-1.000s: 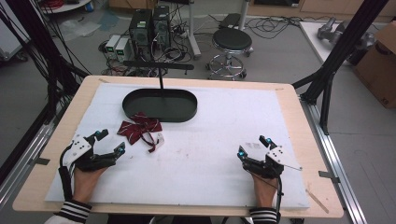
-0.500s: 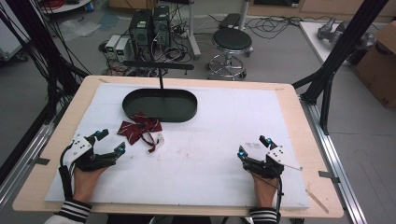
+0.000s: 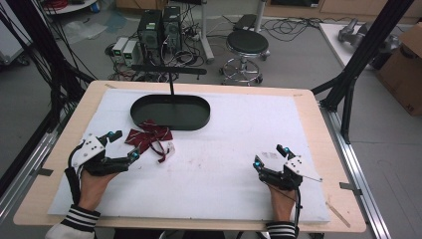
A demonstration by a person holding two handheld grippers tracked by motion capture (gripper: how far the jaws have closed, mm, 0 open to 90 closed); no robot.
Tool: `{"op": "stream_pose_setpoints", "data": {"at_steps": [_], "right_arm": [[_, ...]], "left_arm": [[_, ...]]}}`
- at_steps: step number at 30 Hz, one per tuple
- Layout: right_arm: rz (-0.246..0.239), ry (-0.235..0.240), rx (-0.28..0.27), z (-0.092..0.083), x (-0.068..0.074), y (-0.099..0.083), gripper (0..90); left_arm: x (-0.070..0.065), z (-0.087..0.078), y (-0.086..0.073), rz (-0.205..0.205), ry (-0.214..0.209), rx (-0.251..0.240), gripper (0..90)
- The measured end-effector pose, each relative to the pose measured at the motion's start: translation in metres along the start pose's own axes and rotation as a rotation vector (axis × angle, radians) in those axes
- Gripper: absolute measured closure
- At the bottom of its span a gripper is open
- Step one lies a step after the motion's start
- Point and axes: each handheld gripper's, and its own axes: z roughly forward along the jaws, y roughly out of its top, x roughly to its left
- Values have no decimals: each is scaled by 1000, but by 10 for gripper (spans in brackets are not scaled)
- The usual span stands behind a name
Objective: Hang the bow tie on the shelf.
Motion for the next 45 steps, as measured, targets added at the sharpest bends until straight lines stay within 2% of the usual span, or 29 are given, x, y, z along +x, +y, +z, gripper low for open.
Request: {"op": "stream_pose_setpoints", "data": {"at_steps": [6,13,14,16,17,18,23,25,27,32,33,34,36,37,39,41,45], "right_arm": [[3,-1,0,0,0,0,99],[6,-3,-2,0,-1,0,98],[7,-4,-4,0,-1,0,98],[3,-4,-5,0,-1,0,98],[5,-5,-6,0,-1,0,98],[5,-5,-6,0,-1,0,98],[14,-2,-4,0,-1,0,98],[20,-2,-4,-1,-1,0,98],[13,-3,-9,0,-2,0,98],[16,-2,-4,-1,-1,0,99],[16,-3,-7,-1,-1,0,98],[16,-3,-7,-1,-1,0,98],[18,-2,-7,-1,-1,0,98],[17,-2,-9,0,-2,0,98],[18,-2,-9,-1,-2,0,98],[20,-2,-9,-1,-2,0,98],[28,0,-9,-1,-2,0,98]], "left_arm": [[-12,17,23,32,-53,64,150],[-20,31,31,54,-96,96,150],[-23,36,32,55,-102,119,150],[-24,39,32,54,-107,129,150],[-26,44,33,53,-116,157,151],[-26,44,33,53,-116,157,151],[-32,57,37,63,-135,235,167],[-35,64,40,81,-154,281,182],[-37,66,41,85,-159,295,204],[-43,80,41,117,-182,383,238],[-46,84,40,130,-187,416,264],[-46,84,40,130,-187,416,281],[-48,89,39,136,-196,450,302],[-50,90,38,144,-199,472,341],[-53,97,36,159,-200,530,366],[-54,101,35,163,-196,565,380],[-58,107,32,166,-192,602,423]]}}
